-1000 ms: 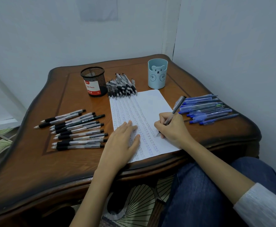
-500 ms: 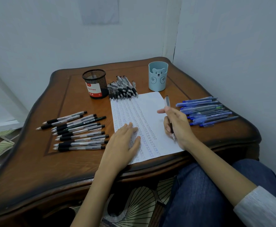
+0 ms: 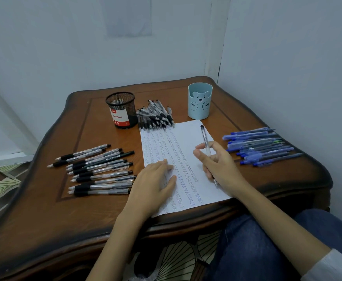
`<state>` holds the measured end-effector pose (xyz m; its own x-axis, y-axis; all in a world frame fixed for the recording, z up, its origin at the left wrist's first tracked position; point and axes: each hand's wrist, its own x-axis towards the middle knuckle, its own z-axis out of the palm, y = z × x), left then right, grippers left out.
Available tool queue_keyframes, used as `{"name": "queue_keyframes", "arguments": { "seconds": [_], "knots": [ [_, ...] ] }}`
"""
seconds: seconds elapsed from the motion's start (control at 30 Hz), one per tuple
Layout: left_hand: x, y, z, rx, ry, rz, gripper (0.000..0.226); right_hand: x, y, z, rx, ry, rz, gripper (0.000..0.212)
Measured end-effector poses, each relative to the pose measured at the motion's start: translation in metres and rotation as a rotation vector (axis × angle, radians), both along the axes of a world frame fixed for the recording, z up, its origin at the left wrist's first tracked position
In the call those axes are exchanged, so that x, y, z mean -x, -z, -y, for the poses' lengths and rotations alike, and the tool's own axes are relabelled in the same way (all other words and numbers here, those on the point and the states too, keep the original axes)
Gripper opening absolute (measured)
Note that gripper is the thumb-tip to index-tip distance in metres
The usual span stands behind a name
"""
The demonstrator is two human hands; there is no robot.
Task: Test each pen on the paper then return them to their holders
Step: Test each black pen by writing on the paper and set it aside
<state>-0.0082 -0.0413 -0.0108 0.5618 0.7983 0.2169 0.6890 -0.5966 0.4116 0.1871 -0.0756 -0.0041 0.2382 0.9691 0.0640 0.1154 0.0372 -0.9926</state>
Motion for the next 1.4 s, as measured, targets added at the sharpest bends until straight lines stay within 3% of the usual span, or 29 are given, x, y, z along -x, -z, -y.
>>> {"name": "queue_keyframes", "arguments": {
  "seconds": [0.1, 0.23, 0.37, 0.63, 1.0, 1.2, 1.4],
  "knots": [
    [0.003, -0.008, -0.020, 0.011, 0.004, -0.046, 0.039, -0.001, 0.000, -0.003, 0.033, -0.028, -0.049, 0.015],
    [0.006, -0.018, -0.053, 0.005, -0.013, -0.168, 0.044, -0.008, -0.005, -0.012, 0.145, -0.082, -0.096, 0.035],
    [0.009, -0.024, -0.078, 0.052, -0.022, -0.197, 0.051, -0.008, -0.013, -0.031, 0.153, -0.127, -0.061, 0.020],
    [0.012, -0.016, -0.089, 0.068, -0.037, -0.067, 0.052, -0.005, -0.033, -0.114, 0.020, 0.071, 0.201, 0.005],
    [0.015, -0.006, -0.100, 0.028, -0.014, -0.066, 0.062, 0.015, -0.036, -0.216, 0.024, 0.118, 0.546, 0.014],
    [0.014, -0.004, -0.100, 0.019, -0.020, -0.067, 0.062, 0.023, -0.030, -0.214, -0.023, 0.081, 0.625, 0.016],
    [0.014, -0.004, -0.098, 0.015, -0.020, -0.086, 0.061, 0.020, -0.015, -0.174, -0.215, 0.253, 0.747, 0.015]
  ]
}}
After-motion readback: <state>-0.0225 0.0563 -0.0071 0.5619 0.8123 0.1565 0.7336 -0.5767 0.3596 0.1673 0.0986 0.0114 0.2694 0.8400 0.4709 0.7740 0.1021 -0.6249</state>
